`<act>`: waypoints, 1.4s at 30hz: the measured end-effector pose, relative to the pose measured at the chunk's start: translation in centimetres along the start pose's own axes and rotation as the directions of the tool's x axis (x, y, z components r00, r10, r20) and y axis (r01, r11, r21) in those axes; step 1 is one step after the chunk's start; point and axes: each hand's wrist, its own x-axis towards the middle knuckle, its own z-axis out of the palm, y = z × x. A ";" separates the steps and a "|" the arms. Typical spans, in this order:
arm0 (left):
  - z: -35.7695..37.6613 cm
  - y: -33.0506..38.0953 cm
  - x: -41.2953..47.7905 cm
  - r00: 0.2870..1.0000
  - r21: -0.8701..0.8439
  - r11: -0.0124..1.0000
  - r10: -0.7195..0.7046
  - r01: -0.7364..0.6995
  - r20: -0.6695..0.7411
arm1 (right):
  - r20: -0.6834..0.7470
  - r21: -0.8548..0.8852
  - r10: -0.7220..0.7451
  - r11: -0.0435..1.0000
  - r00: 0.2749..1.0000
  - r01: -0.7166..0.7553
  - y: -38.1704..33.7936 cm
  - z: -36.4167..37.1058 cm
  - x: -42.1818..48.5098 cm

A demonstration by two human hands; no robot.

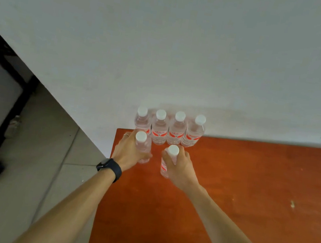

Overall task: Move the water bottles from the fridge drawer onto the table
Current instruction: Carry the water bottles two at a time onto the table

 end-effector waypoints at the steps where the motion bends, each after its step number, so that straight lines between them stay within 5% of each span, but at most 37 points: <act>1: 0.0 -0.2 0.5 1.000 -0.016 1.000 0.000 0.000 -0.006 | -0.011 0.025 -0.025 0.999 1.000 0.025 -0.5 0.3 0.6; 7: 1.1 -1.3 1.3 1.000 -0.112 0.994 -0.007 0.004 -0.029 | 0.032 0.076 -0.114 0.991 0.993 0.112 -1.1 1.4 2.9; 14: 1.1 -2.9 1.6 1.000 -0.189 0.982 0.006 -0.001 0.023 | 0.137 0.057 0.124 0.989 0.983 -0.133 -0.4 2.1 4.0; 42: 2.4 -4.2 3.4 0.997 -0.230 0.971 -0.077 0.070 -0.022 | 0.198 0.165 -0.029 0.986 0.980 -0.004 -1.1 2.7 5.9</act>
